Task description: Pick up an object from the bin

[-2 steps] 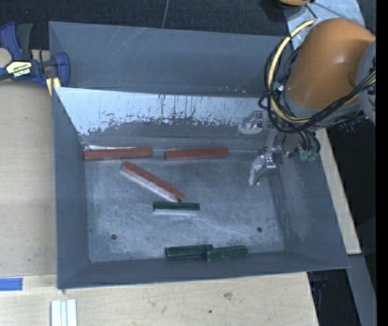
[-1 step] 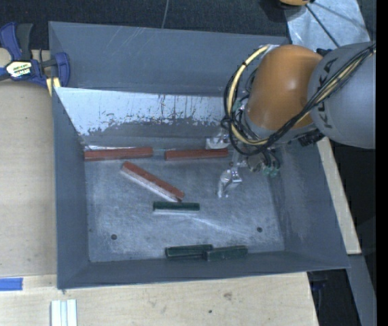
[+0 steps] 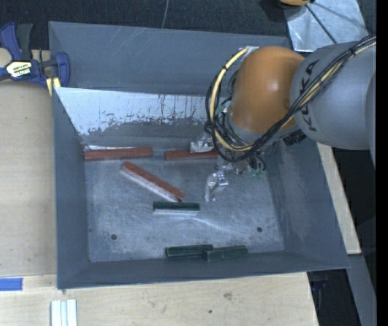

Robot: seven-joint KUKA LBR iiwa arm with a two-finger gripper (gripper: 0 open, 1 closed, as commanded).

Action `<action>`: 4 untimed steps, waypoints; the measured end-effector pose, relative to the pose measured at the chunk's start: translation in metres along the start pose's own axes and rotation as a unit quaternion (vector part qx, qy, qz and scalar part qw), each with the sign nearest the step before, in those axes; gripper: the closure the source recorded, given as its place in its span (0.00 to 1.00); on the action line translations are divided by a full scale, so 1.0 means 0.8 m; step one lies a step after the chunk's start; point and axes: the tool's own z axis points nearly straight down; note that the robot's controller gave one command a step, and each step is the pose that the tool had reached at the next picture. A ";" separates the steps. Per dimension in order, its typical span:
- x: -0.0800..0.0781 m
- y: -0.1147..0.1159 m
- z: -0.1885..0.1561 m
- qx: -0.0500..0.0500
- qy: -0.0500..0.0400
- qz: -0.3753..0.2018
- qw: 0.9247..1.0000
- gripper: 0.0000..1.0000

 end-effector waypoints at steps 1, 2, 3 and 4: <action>0.012 0.024 -0.011 0.000 -0.003 0.081 0.997 0.00; 0.022 0.041 0.068 0.000 0.004 0.112 0.994 0.00; 0.019 0.039 0.059 0.000 -0.006 0.113 0.994 1.00; 0.019 0.039 0.059 0.000 -0.006 0.113 0.994 1.00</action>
Offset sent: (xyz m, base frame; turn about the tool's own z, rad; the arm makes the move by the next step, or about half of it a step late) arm -0.0235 0.0326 -0.0612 0.2282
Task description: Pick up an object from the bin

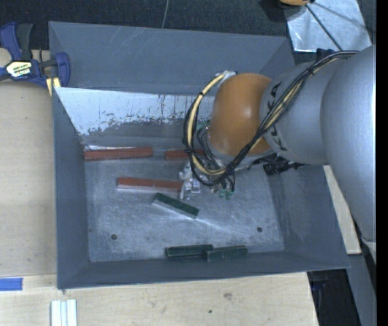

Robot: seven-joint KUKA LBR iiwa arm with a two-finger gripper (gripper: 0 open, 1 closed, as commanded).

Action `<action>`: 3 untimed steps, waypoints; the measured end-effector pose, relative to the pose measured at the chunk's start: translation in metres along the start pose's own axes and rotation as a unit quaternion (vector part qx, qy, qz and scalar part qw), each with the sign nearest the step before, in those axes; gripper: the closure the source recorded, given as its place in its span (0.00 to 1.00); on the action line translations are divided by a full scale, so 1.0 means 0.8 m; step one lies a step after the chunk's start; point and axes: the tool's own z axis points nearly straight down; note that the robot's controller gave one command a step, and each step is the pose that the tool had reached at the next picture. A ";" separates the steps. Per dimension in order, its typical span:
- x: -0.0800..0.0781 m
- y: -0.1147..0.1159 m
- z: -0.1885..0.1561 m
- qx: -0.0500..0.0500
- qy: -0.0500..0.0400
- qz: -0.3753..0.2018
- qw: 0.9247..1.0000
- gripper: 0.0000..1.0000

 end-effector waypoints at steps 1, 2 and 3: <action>0.001 0.000 -0.003 0.000 0.001 0.000 1.000 1.00; 0.001 0.000 -0.011 0.001 0.003 -0.001 1.000 1.00; 0.001 0.000 -0.018 0.000 0.003 -0.001 1.000 1.00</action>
Offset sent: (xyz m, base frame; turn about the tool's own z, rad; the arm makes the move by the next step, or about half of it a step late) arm 0.0000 -0.0001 0.0113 0.0000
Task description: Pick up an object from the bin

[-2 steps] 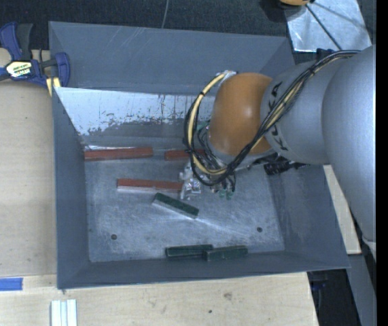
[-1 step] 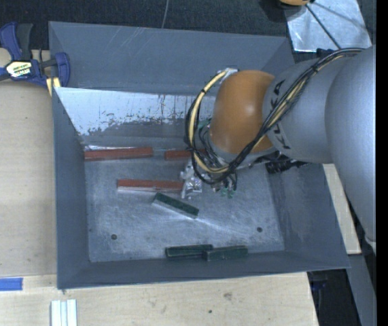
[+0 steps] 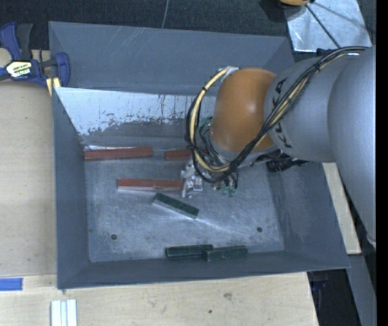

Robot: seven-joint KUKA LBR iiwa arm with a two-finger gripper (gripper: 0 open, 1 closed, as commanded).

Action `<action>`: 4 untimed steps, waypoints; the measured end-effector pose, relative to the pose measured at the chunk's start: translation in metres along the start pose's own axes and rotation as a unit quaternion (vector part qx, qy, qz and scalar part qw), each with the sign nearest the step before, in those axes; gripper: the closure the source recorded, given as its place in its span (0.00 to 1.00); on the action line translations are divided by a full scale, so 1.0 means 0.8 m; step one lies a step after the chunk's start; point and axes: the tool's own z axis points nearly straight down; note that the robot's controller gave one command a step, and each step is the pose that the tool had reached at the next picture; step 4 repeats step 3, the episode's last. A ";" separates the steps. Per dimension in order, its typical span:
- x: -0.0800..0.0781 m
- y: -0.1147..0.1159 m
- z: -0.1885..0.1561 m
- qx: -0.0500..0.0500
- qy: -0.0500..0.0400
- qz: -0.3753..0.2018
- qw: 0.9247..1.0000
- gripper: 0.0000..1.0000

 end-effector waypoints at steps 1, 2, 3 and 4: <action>0.002 0.000 -0.011 0.001 0.003 0.000 1.000 1.00; 0.002 -0.001 -0.035 0.000 0.003 0.000 1.000 1.00; 0.000 -0.001 -0.052 0.000 0.001 -0.001 1.000 1.00; 0.000 -0.001 -0.052 0.000 0.001 -0.001 1.000 1.00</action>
Offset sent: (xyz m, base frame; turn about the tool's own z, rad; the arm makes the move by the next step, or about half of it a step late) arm -0.0001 -0.0002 0.0386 0.0000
